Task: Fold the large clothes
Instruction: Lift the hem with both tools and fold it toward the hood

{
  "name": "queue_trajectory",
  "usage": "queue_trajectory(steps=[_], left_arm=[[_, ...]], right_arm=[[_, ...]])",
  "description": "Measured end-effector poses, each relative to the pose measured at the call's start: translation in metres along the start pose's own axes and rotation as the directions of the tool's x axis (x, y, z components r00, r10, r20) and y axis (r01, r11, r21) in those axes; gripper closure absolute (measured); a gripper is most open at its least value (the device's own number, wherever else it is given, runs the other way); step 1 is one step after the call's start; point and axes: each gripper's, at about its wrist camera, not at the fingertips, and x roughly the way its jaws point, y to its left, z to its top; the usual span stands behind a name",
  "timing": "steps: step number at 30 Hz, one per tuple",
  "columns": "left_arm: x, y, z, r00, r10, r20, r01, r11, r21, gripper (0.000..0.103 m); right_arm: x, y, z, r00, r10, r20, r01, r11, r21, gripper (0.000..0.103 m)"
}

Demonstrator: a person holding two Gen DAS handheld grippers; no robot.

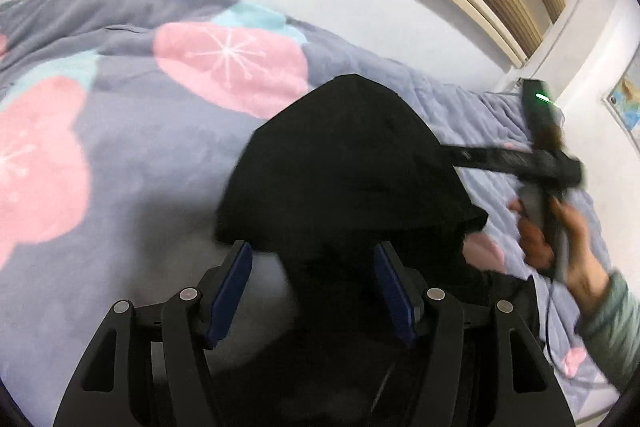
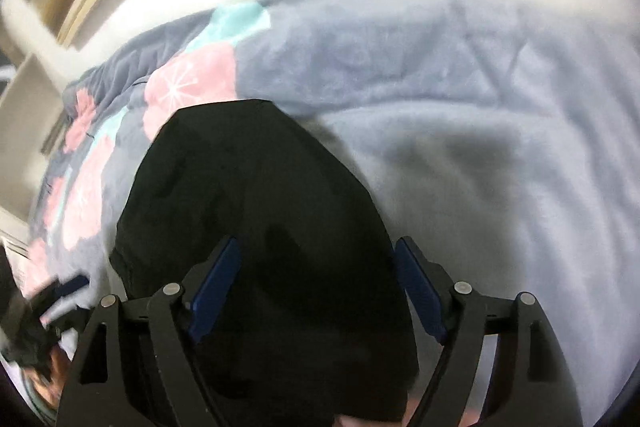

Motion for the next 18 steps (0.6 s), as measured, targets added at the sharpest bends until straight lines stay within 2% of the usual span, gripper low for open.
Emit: queue_trajectory(steps=[4, 7, 10, 13, 14, 16, 17, 18], left_arm=[[-0.027, 0.017, -0.025, 0.999, 0.032, -0.021, -0.033, 0.999, -0.036, 0.038], [-0.042, 0.027, -0.042, 0.997, 0.07, -0.037, -0.072, 0.996, -0.057, 0.038], [-0.054, 0.035, -0.051, 0.994, 0.091, -0.057, -0.096, 0.992, -0.078, 0.038], [-0.067, 0.037, -0.059, 0.99, 0.13, -0.049, -0.133, 0.988, -0.074, 0.038], [-0.071, 0.037, -0.06, 0.991, 0.129, -0.04, -0.132, 0.988, -0.079, 0.038], [-0.079, 0.037, -0.06, 0.992, 0.123, -0.016, -0.124, 0.987, -0.101, 0.038], [-0.082, 0.035, -0.059, 0.992, 0.125, -0.005, -0.125, 0.986, -0.109, 0.038], [-0.085, 0.035, -0.058, 0.992, 0.129, 0.002, -0.128, 0.985, -0.112, 0.038]], right_arm=[[0.038, -0.008, 0.017, 0.99, 0.127, -0.056, -0.12, 0.986, 0.118, 0.02], [0.055, -0.002, 0.027, 0.979, 0.196, -0.06, -0.188, 0.975, 0.12, 0.019], [0.071, 0.016, 0.038, 0.971, 0.214, -0.106, -0.206, 0.975, 0.076, 0.018], [0.075, 0.038, 0.038, 0.978, 0.153, -0.144, -0.153, 0.988, 0.011, 0.02], [0.072, 0.044, 0.035, 0.979, 0.148, -0.143, -0.151, 0.989, -0.011, 0.025], [0.062, 0.066, 0.029, 0.981, 0.137, -0.137, -0.151, 0.984, -0.094, 0.064], [0.053, 0.079, 0.024, 0.986, 0.108, -0.124, -0.126, 0.981, -0.147, 0.071], [0.044, 0.091, 0.019, 0.989, 0.092, -0.113, -0.113, 0.975, -0.191, 0.084]])
